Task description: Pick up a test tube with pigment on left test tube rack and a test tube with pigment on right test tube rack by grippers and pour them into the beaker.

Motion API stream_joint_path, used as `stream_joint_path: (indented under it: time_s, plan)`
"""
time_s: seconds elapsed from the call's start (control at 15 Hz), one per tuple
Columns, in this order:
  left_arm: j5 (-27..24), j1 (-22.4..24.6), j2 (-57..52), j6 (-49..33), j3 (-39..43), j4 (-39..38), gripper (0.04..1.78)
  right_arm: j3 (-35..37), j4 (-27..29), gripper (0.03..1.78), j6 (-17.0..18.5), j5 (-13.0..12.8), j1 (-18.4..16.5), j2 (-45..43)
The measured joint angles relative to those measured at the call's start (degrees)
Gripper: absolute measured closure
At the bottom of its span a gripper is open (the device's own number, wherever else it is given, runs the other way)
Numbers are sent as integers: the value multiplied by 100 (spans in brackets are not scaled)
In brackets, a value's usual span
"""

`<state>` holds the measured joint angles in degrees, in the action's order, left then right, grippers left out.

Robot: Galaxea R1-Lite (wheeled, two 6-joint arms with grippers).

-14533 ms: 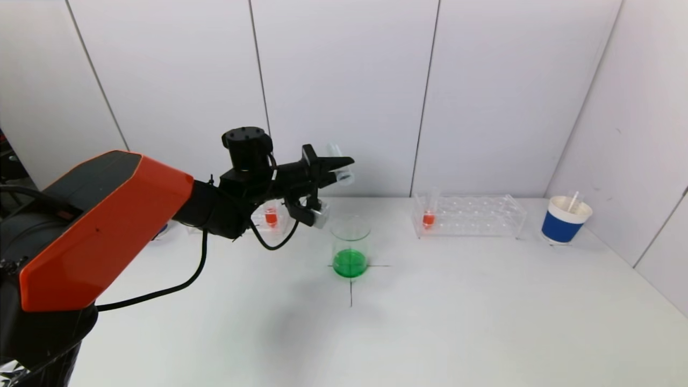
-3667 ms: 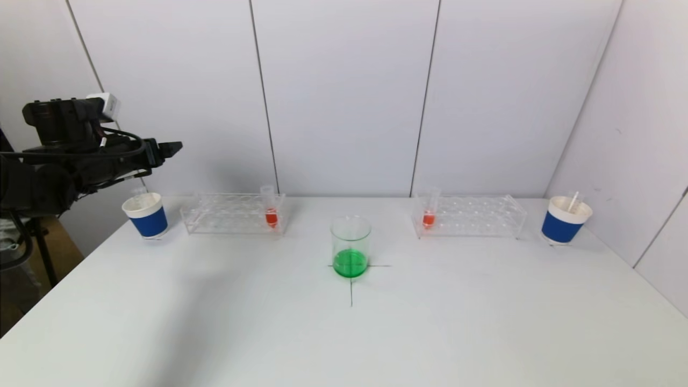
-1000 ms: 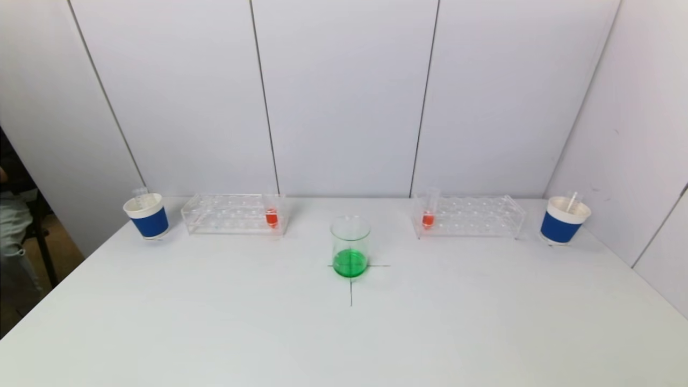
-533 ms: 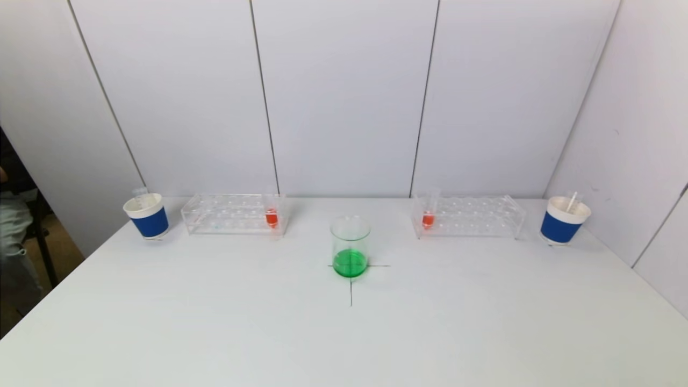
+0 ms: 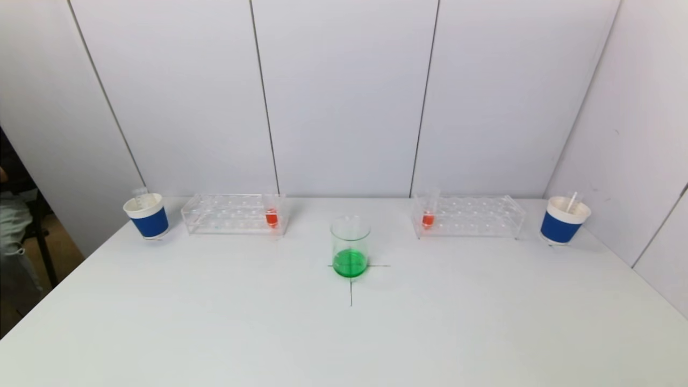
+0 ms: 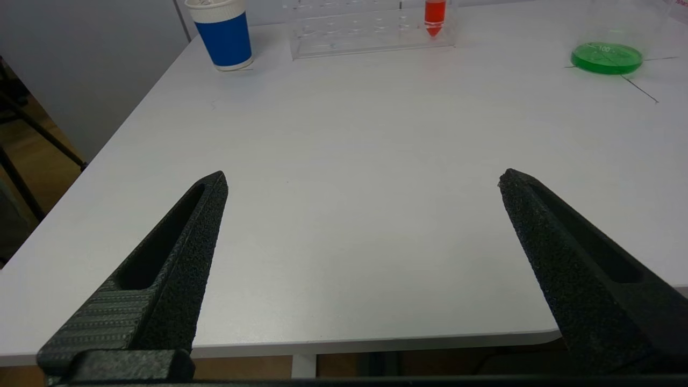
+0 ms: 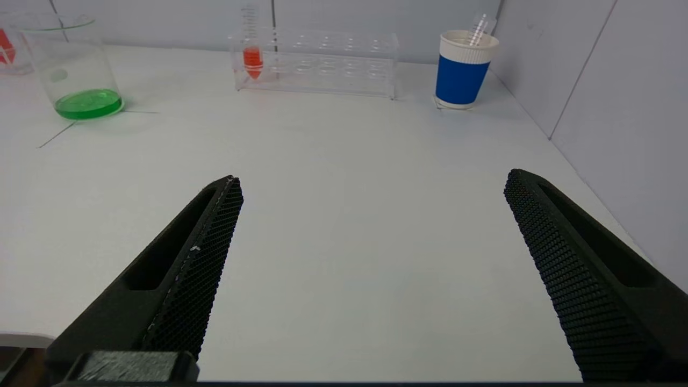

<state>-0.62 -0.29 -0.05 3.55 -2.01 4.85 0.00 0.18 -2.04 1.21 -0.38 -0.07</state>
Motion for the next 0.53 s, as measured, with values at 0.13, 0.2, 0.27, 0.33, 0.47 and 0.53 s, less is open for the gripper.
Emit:
stream_joint_path:
  time_s: [0.13,0.2,0.27,0.33,0.47,0.53]
  plan:
    - [2,0,0,2,0,0,6,0,-7,4,35,-6,0,0]
    - [0,0,0,2,0,2,6,0,-7,4,66,-22,0,2]
    - [2,0,2,0,0,2,6,0,-13,4,130,-79,0,5]
    - [2,-1,2,0,0,2,6,0,-18,4,188,-107,0,7]
    - [0,-1,2,2,0,2,6,0,-13,4,193,-113,2,7]
    - [0,0,2,-2,0,2,6,0,-13,4,193,-113,2,7]
